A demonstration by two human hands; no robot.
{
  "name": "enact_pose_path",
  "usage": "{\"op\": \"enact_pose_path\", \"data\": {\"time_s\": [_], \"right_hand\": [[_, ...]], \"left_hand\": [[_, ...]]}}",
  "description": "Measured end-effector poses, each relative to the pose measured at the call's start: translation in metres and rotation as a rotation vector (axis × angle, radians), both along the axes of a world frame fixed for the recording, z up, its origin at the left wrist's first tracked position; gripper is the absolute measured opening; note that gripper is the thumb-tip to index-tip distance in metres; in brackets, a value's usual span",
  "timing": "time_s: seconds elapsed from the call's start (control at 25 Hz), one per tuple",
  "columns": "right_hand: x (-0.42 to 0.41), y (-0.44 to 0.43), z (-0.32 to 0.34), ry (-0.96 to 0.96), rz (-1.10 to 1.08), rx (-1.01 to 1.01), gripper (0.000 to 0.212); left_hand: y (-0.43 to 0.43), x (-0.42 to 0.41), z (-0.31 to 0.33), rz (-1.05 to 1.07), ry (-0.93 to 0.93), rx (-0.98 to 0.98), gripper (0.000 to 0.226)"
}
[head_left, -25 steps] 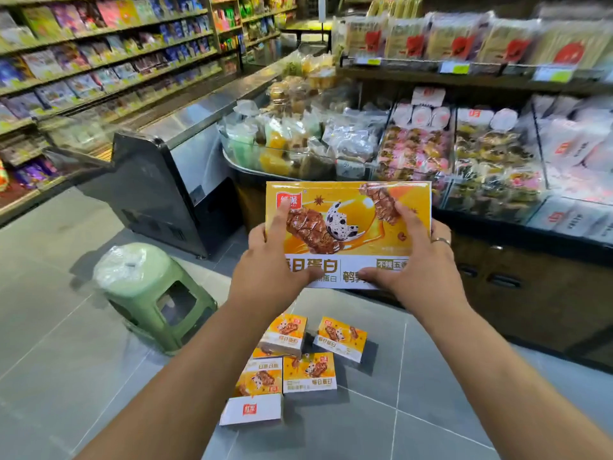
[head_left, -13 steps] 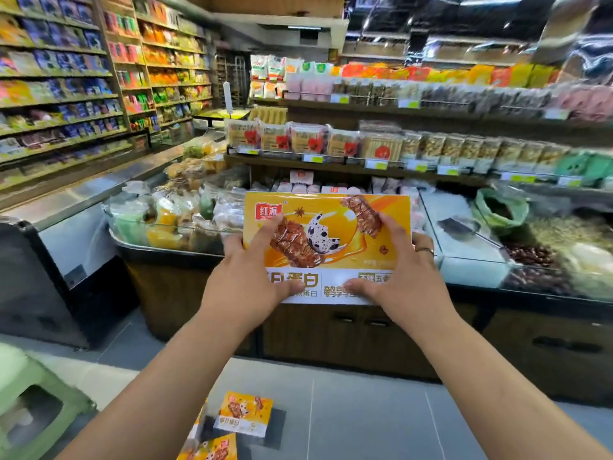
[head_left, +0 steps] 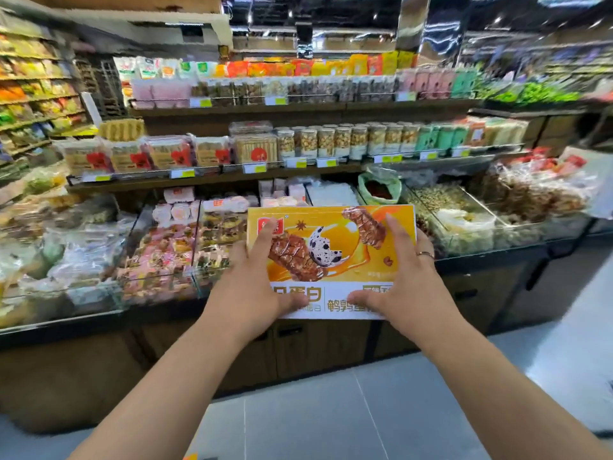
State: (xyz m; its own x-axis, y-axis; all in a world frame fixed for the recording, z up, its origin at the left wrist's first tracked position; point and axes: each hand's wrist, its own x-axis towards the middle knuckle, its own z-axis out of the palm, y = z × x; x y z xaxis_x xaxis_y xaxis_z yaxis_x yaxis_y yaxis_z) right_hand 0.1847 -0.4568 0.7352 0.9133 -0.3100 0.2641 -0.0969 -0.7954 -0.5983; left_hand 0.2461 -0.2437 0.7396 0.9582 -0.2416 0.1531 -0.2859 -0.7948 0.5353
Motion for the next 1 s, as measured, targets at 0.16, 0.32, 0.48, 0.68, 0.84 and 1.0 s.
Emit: {"op": "enact_pose_path", "data": {"time_s": [0.16,0.32,0.48,0.68,0.84,1.0], "right_hand": [[0.023,-0.064,-0.016,0.019,-0.157,0.007,0.117],[0.039,-0.117,-0.023,0.004,-0.310,0.003,0.114],[0.035,-0.167,-0.030,0.002,-0.523,0.047,0.109],[0.005,-0.228,-0.043,0.057,-0.781,0.064,0.110],[-0.030,-0.290,-0.057,0.043,-0.913,0.074,0.110],[-0.061,-0.357,-0.069,0.028,-0.996,0.066,0.111]], "left_hand": [[-0.074,0.059,-0.015,-0.153,0.012,-0.036,0.123],[-0.148,0.111,-0.030,-0.323,0.040,-0.071,0.122],[-0.234,0.144,-0.032,-0.535,0.061,-0.055,0.121],[-0.338,0.140,-0.040,-0.758,0.052,-0.029,0.120],[-0.427,0.116,-0.048,-0.894,0.041,0.024,0.116],[-0.509,0.088,-0.053,-0.992,0.038,0.044,0.114]]}}
